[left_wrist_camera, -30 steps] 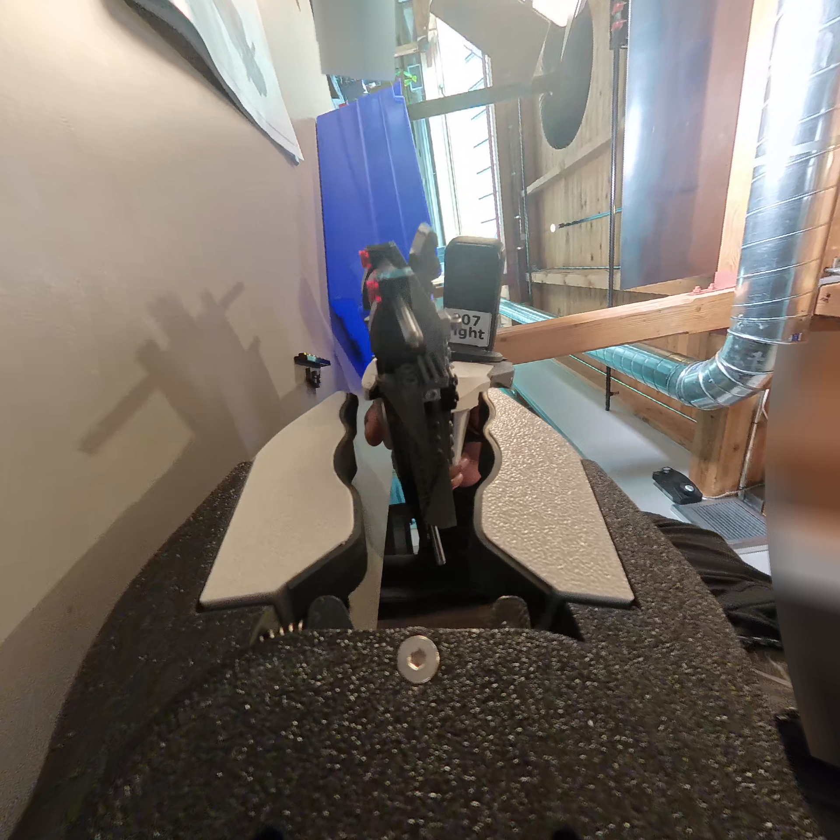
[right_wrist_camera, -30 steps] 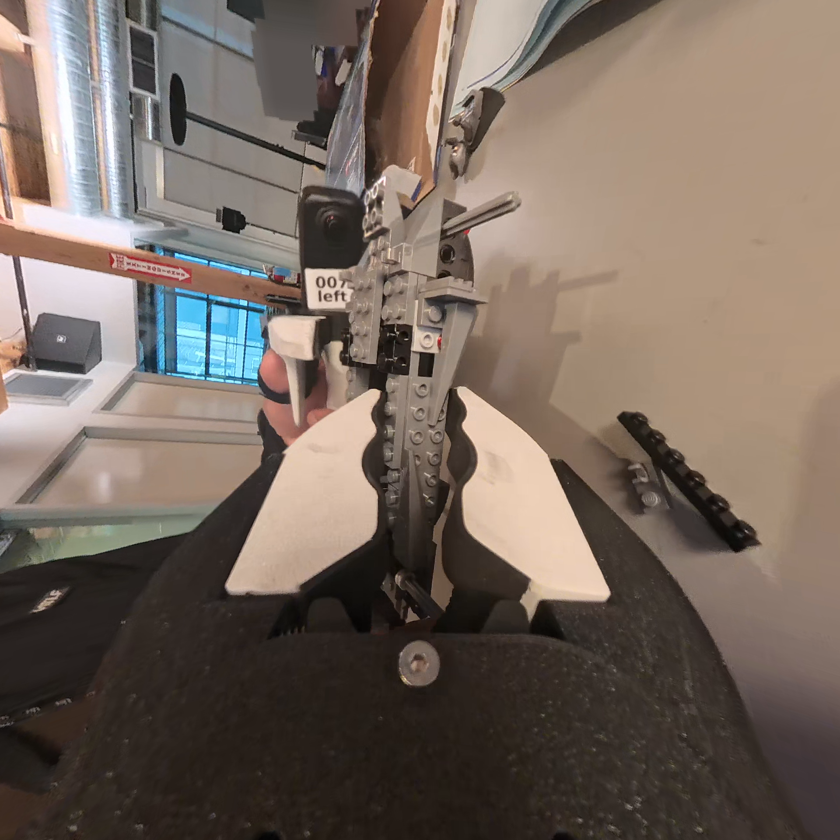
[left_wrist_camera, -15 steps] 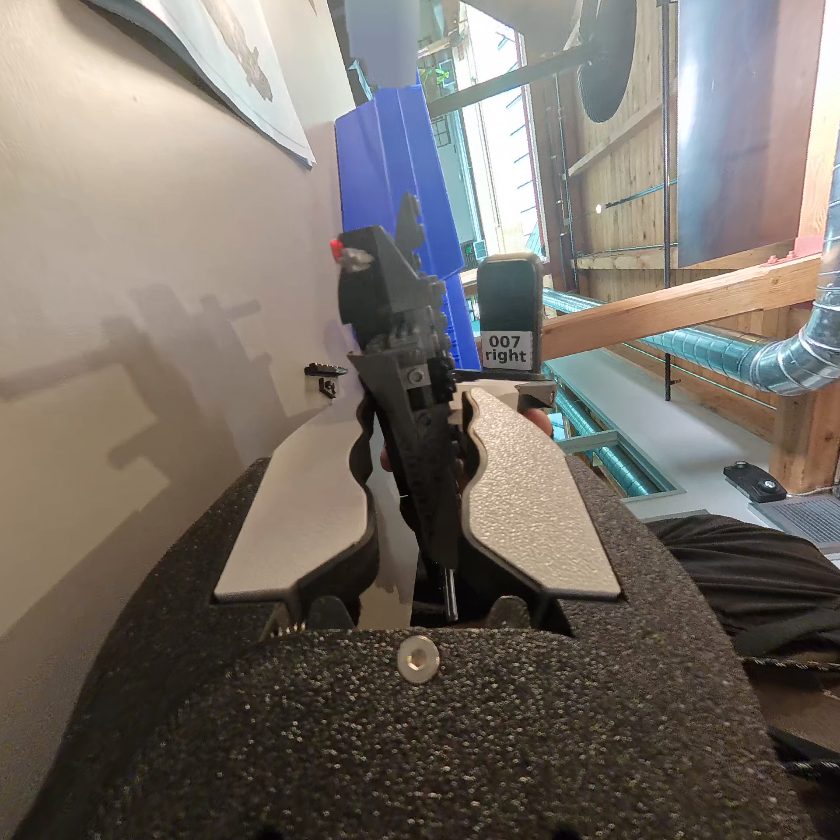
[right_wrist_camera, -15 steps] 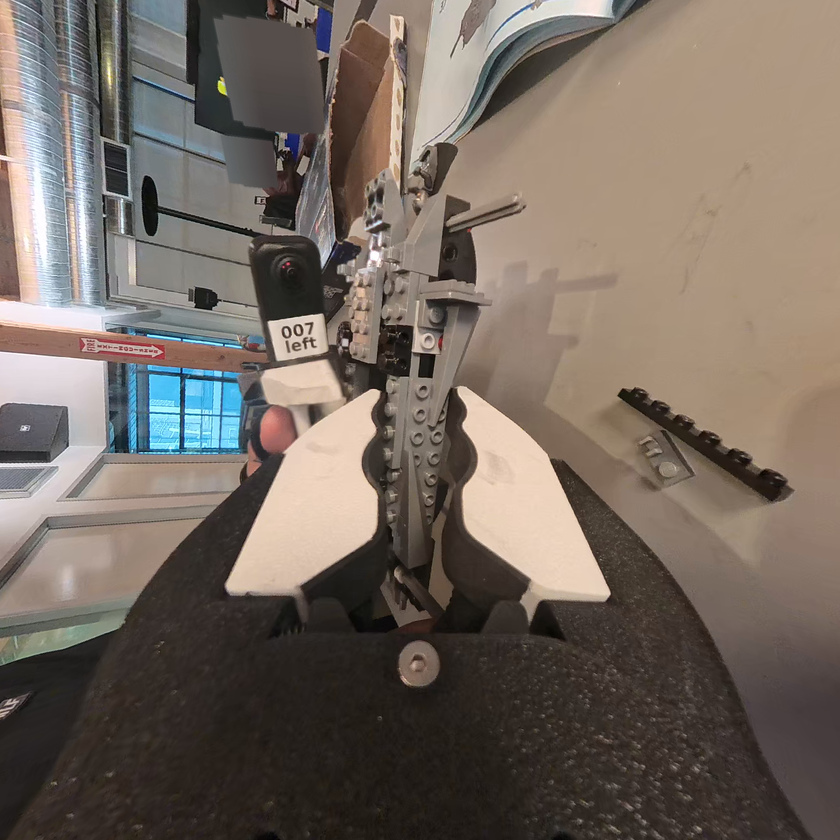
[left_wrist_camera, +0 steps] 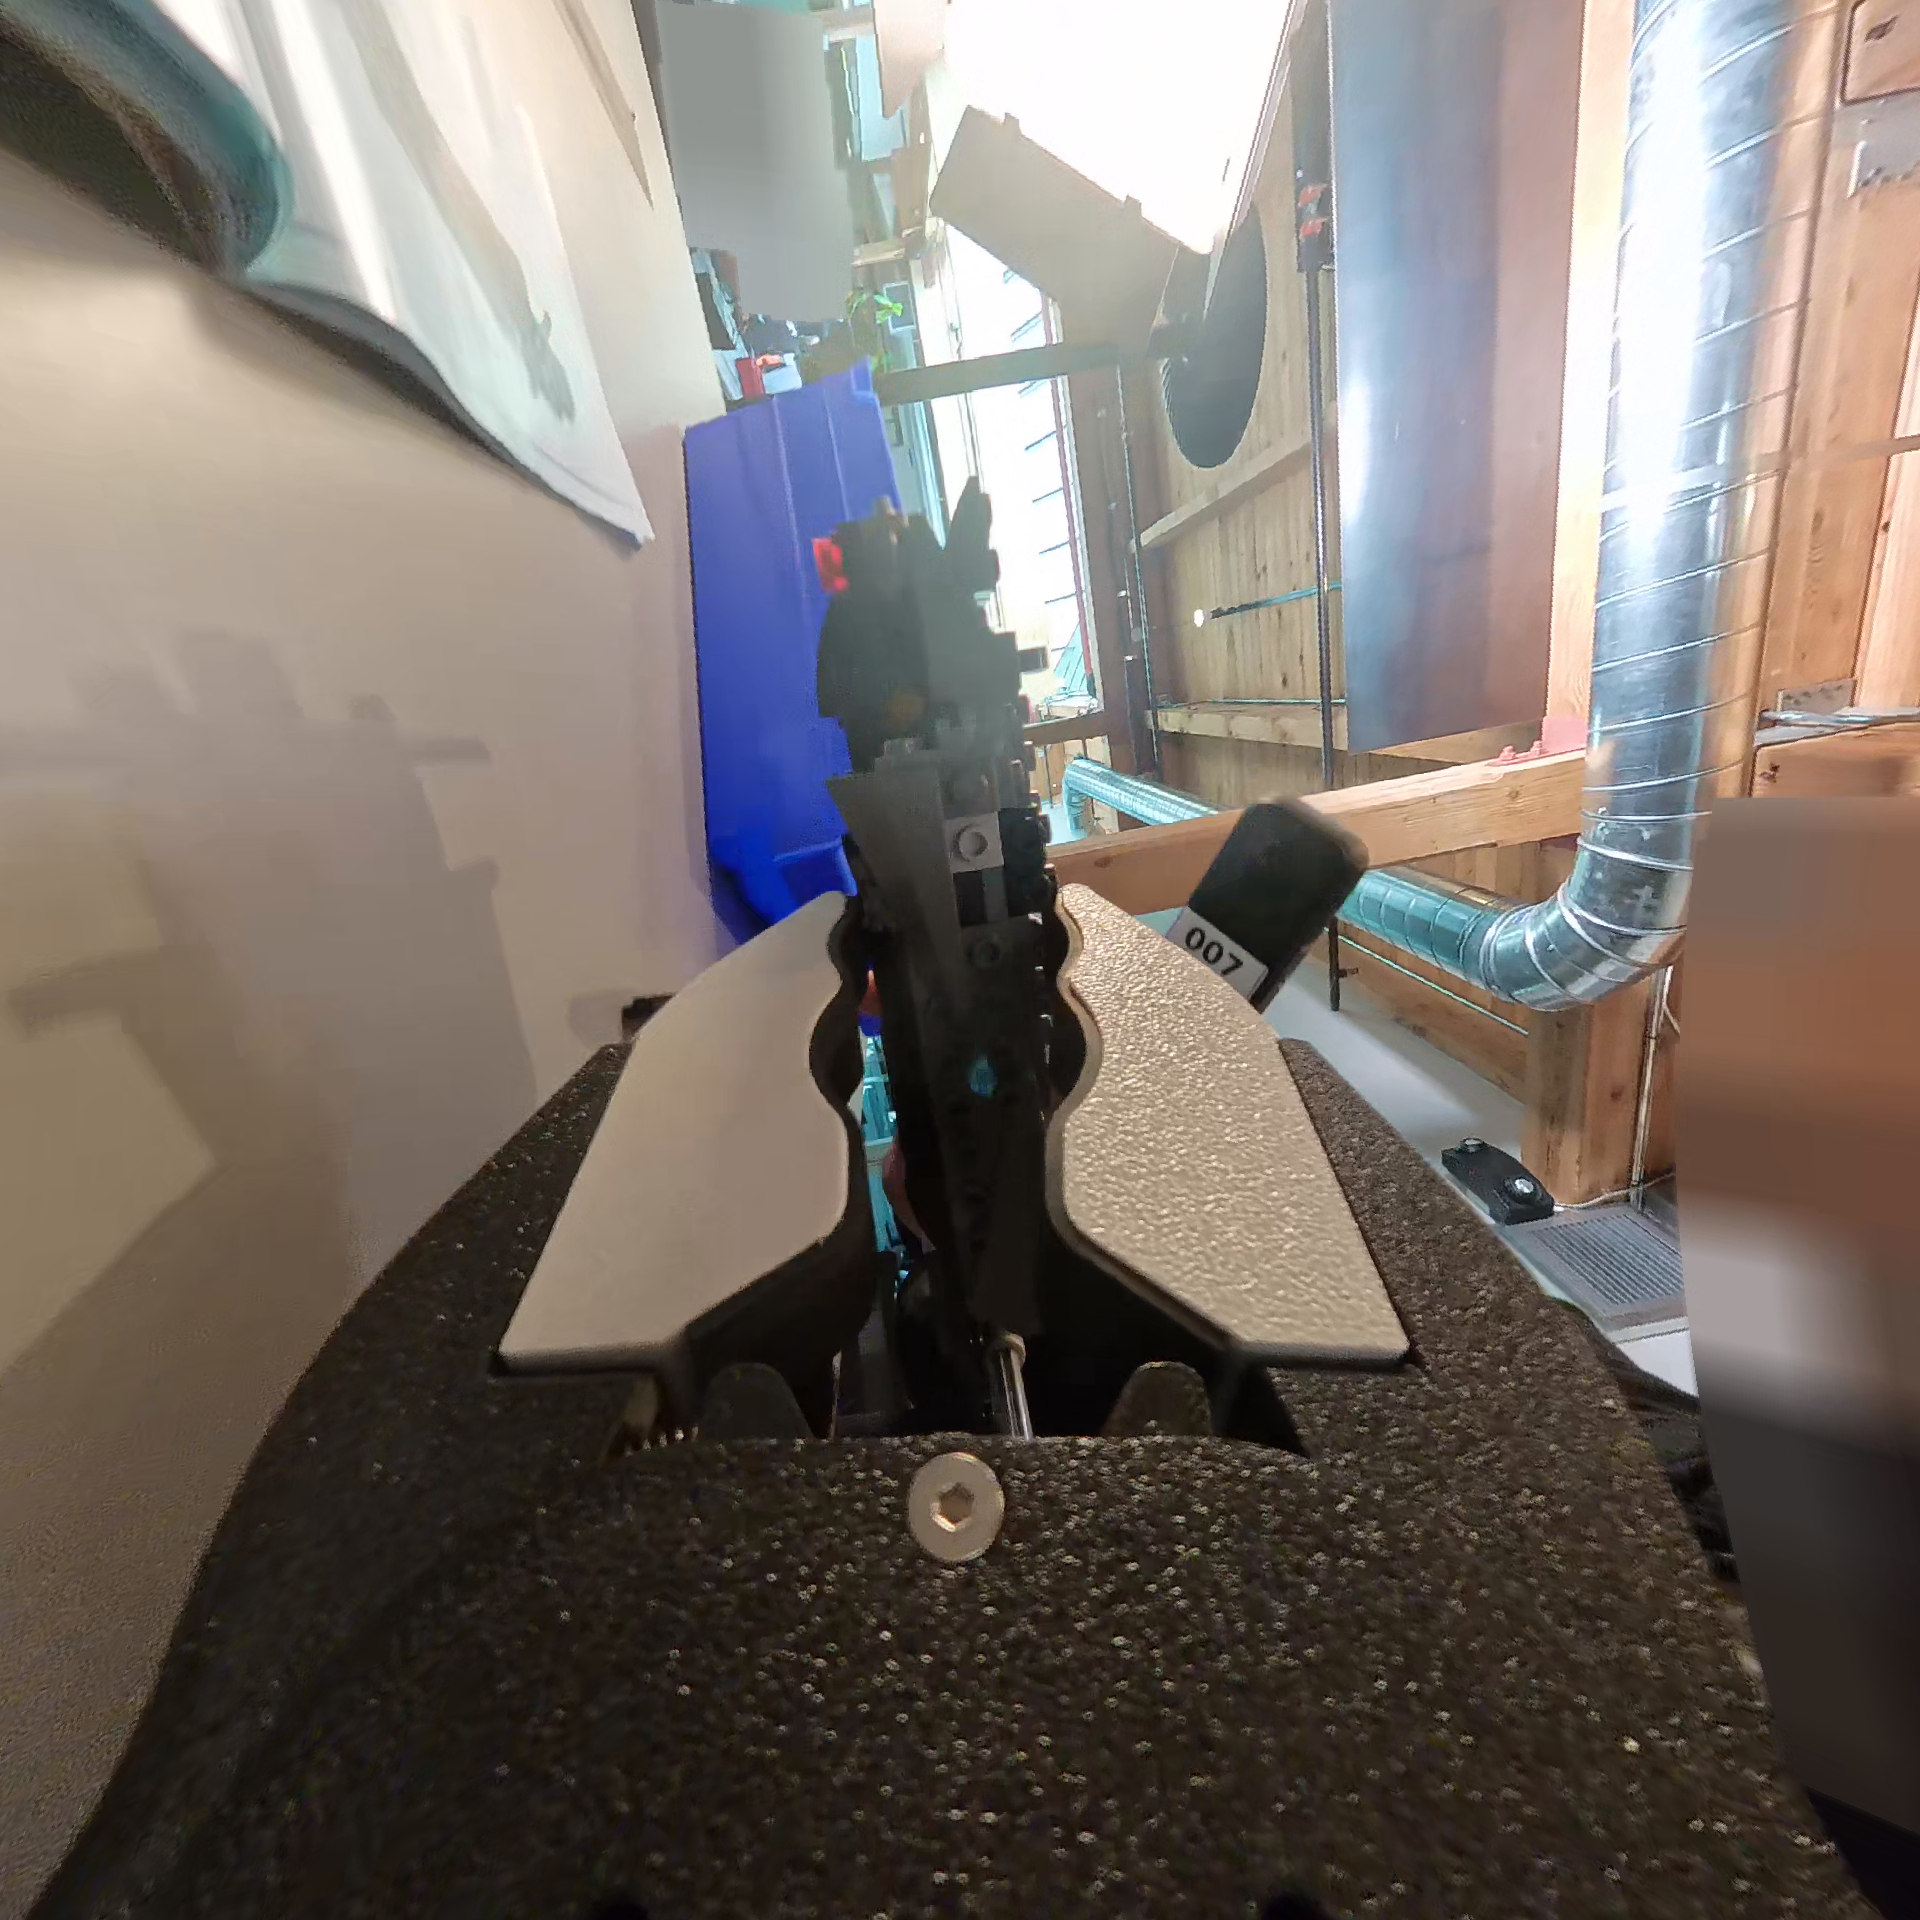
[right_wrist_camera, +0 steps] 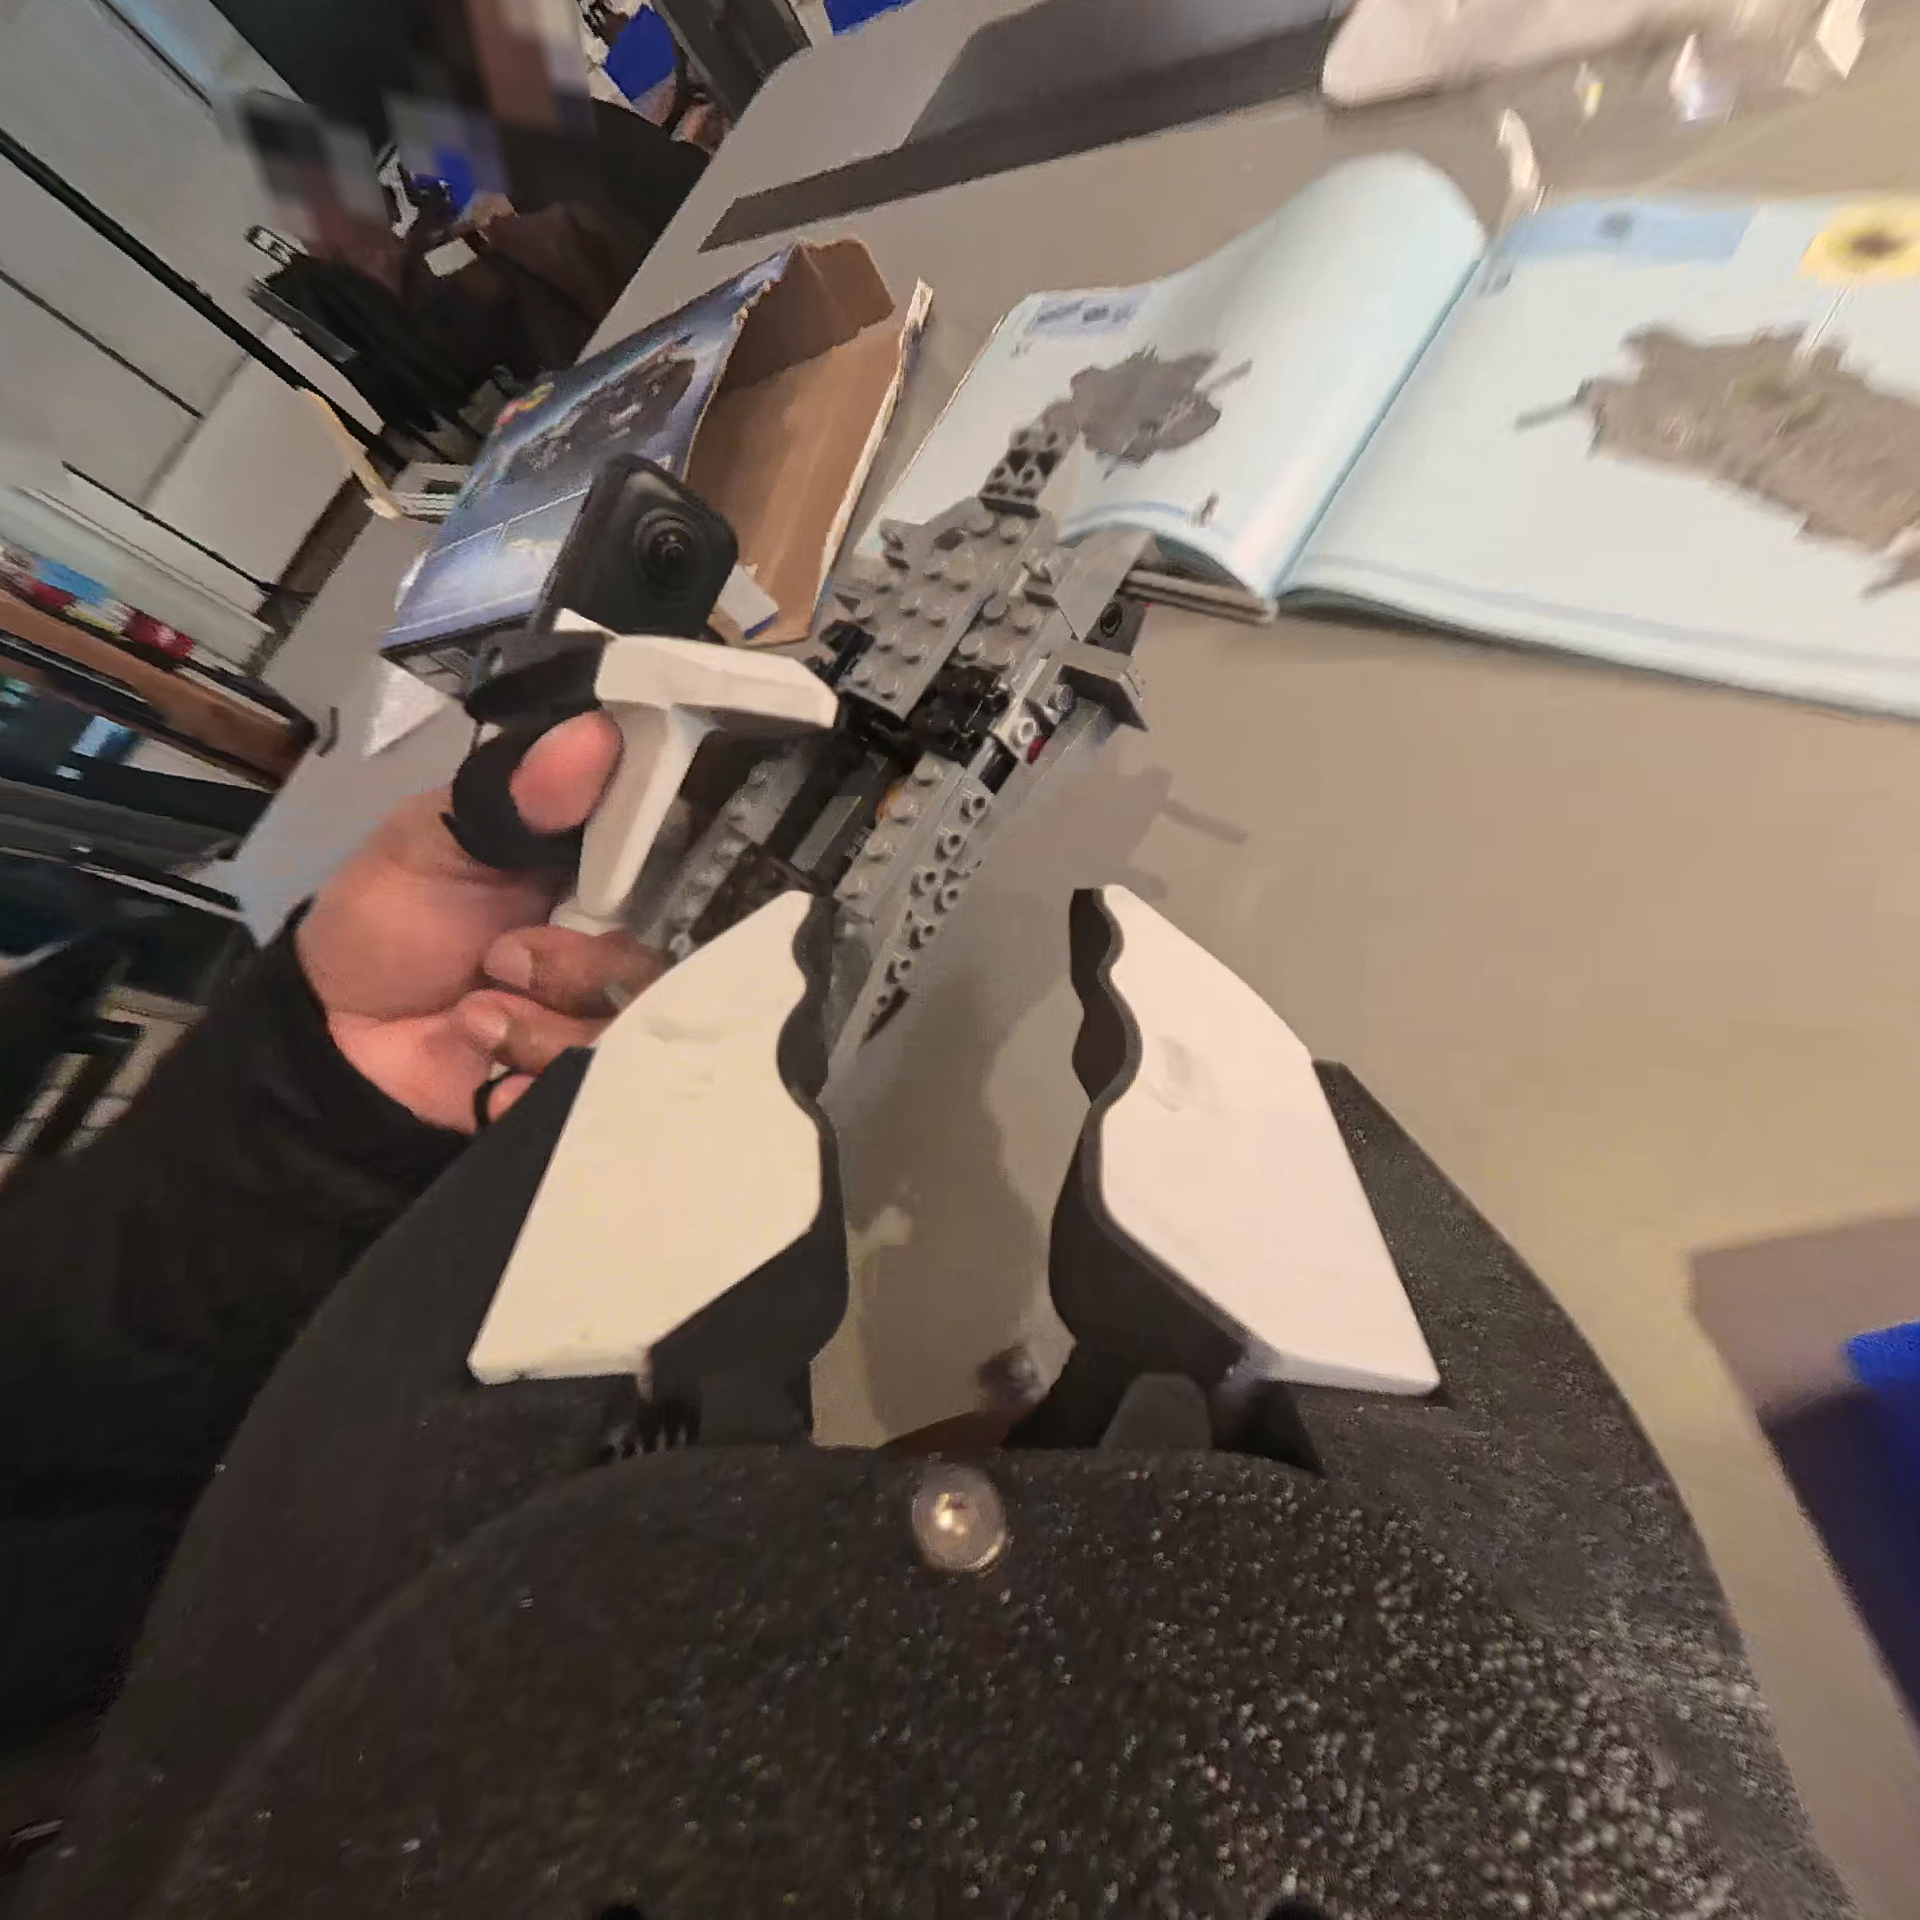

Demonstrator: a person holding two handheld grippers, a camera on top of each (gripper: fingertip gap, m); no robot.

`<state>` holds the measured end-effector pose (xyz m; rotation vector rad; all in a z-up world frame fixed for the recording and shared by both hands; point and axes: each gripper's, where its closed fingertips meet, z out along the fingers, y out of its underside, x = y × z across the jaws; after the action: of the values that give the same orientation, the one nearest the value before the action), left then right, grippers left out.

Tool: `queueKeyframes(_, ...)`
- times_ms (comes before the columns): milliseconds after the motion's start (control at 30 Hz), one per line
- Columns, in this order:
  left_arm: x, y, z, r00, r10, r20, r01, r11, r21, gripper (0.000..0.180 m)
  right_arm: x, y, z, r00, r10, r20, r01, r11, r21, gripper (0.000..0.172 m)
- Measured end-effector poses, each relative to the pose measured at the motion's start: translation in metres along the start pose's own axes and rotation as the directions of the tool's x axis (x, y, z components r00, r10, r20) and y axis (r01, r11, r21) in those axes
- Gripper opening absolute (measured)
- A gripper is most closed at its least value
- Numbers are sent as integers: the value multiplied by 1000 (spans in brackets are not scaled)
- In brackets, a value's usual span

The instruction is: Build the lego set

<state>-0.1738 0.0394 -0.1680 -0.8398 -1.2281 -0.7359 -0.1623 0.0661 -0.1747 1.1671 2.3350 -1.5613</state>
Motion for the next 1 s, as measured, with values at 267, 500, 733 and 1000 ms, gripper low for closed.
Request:
queueKeyframes(267,12,-54,33,997,58,-46,-59,998,-25,33,15,-71,-4,939,-313,-145,339,912,230,48)
queueKeyframes(500,-8,-65,41,984,170,-47,-173,983,-66,33,24,-103,6,903,-393,-173,429,813,393,44)
queueKeyframes(733,-14,-61,35,981,184,-56,-189,978,-87,32,33,-108,13,912,-367,-185,411,814,411,45)
queueKeyframes(1000,-24,-70,31,997,65,-40,-67,996,-51,32,40,-94,22,870,-458,-182,493,805,330,47)
